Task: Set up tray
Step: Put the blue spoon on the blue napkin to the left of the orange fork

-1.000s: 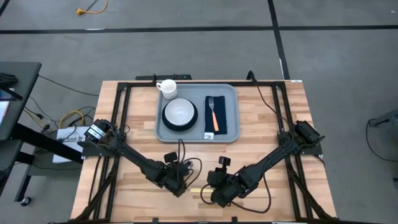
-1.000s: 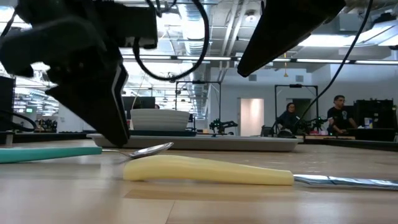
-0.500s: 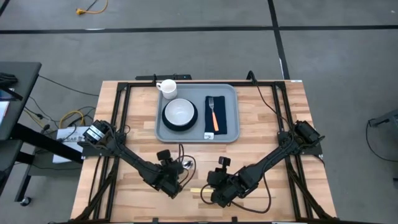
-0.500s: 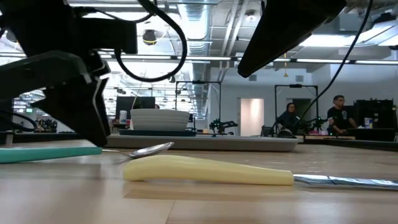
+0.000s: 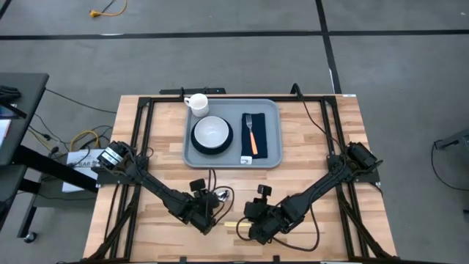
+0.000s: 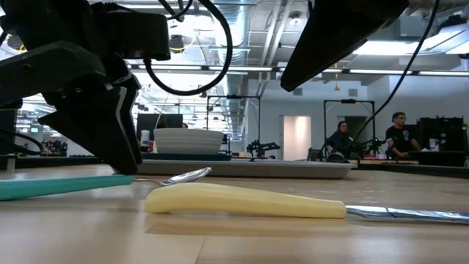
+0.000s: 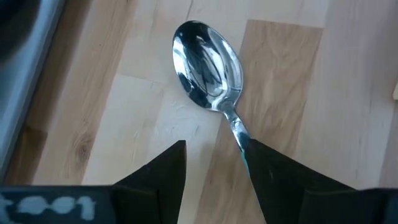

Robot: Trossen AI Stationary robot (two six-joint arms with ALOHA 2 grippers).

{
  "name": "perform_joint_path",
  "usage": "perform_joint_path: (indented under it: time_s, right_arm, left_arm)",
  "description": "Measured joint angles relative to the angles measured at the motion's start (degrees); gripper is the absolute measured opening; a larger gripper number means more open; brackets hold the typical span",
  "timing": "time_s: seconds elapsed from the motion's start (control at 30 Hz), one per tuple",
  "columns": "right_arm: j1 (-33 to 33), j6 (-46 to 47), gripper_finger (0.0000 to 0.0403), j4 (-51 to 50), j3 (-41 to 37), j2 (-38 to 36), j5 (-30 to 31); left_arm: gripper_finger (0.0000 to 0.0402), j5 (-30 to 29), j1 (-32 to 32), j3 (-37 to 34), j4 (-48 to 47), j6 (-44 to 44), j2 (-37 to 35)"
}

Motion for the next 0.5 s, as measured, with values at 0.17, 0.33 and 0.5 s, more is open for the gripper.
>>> perform_joint_path:
  time_s: [0.17, 0.33, 0.5]
  right_arm:
    - [0.0, 0.0, 0.0066, -0.01, 0.0, 0.0, -0.11]
    - [0.0, 0.0, 0.0066, -0.01, 0.0, 0.0, -0.11]
    - [0.02, 0.0, 0.0066, 0.01, 0.0, 0.0, -0.15]
  left_arm:
    - [0.016, -0.55, 0.01, 1.54, -0.95, -0.05, 0.3]
    - [0.016, -0.6, 0.0, 1.79, -0.71, -0.27, 0.31]
    - [0.016, -2.38, 0.0, 1.79, -0.42, -1.27, 0.31]
